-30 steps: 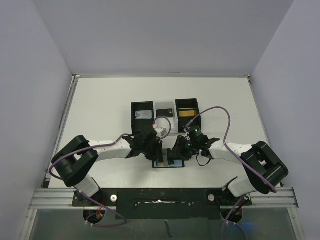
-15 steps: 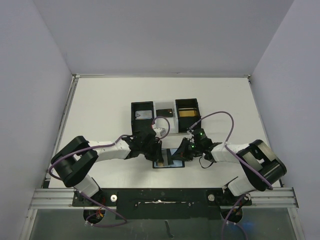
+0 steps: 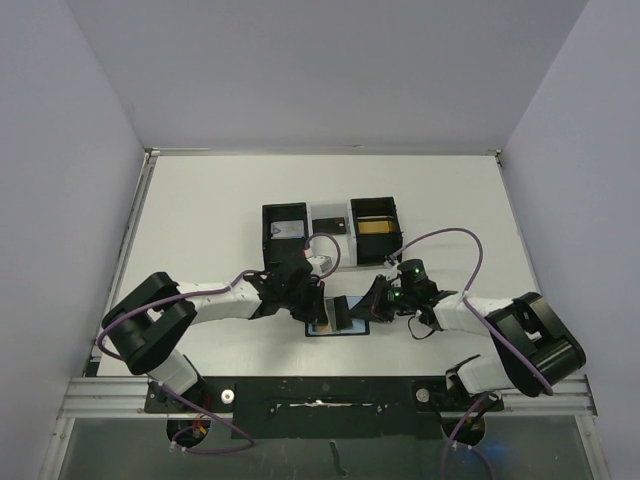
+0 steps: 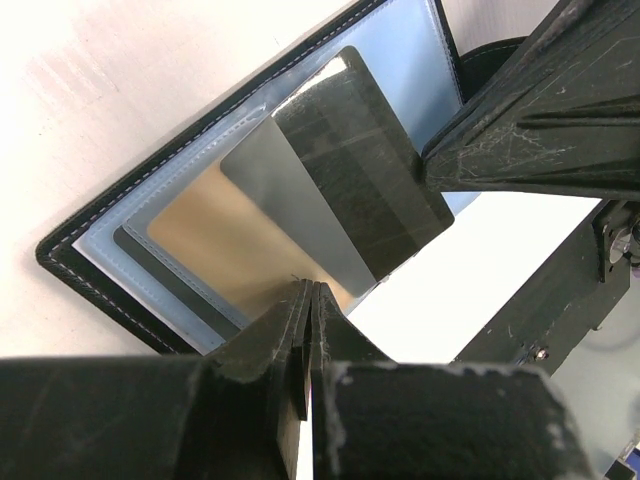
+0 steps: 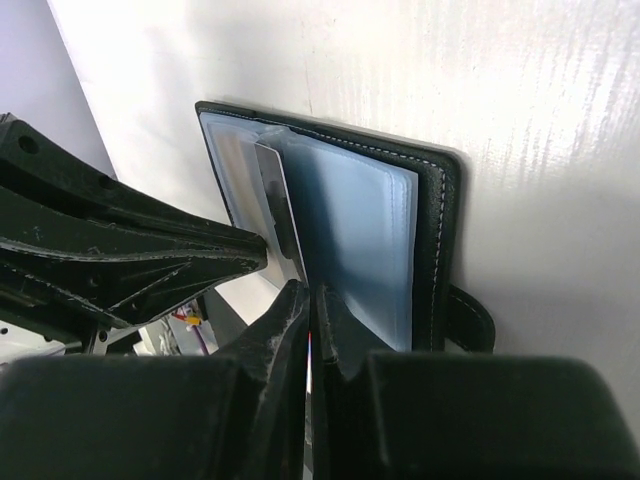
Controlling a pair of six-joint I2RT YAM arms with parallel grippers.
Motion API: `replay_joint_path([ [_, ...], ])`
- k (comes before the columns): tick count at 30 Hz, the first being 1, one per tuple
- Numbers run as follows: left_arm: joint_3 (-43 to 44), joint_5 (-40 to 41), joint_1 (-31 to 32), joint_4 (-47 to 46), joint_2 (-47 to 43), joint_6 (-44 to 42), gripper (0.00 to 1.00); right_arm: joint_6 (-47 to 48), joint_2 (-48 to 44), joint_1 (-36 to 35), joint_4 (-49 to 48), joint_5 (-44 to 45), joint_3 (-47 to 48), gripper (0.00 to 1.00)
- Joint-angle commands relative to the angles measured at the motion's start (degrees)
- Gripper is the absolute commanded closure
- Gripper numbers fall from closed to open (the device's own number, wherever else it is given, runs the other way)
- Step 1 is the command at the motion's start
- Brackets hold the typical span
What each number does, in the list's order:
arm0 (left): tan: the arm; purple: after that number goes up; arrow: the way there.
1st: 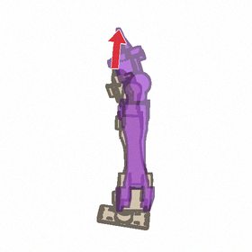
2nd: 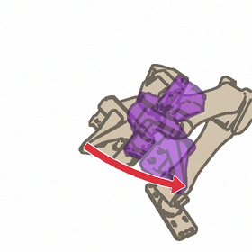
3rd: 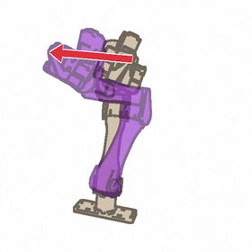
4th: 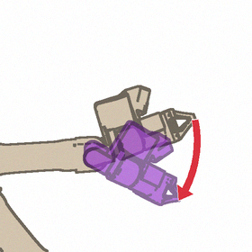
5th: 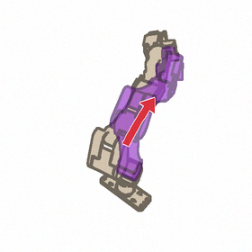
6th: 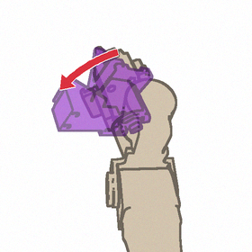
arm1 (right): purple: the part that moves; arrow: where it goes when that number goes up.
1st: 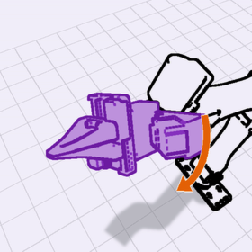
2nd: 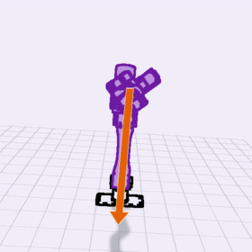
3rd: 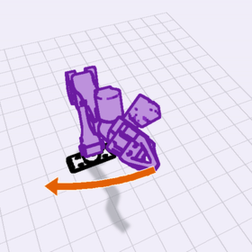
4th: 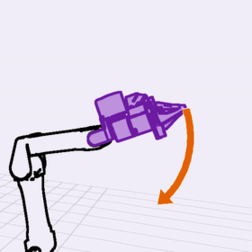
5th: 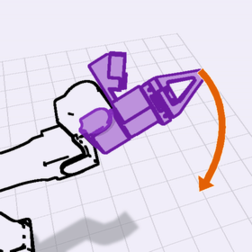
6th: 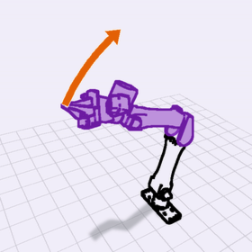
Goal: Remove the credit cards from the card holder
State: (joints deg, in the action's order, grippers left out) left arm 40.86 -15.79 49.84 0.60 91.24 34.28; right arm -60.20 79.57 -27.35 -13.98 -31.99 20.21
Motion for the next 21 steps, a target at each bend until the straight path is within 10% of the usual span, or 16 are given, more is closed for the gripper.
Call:
replay_joint_path([
  [1, -1.58, 3.1, 0.51, 4.59, 2.79, -2.28, 1.0, 0.56, -2.37, 0.33, -1.44, -1.13, -0.11, 1.0],
  [21, -0.99, 2.84, 0.89, 4.67, 4.78, -2.55, 1.0, -1.38, 4.95, -0.79, -12.03, -5.32, 1.09, 0.77],
])
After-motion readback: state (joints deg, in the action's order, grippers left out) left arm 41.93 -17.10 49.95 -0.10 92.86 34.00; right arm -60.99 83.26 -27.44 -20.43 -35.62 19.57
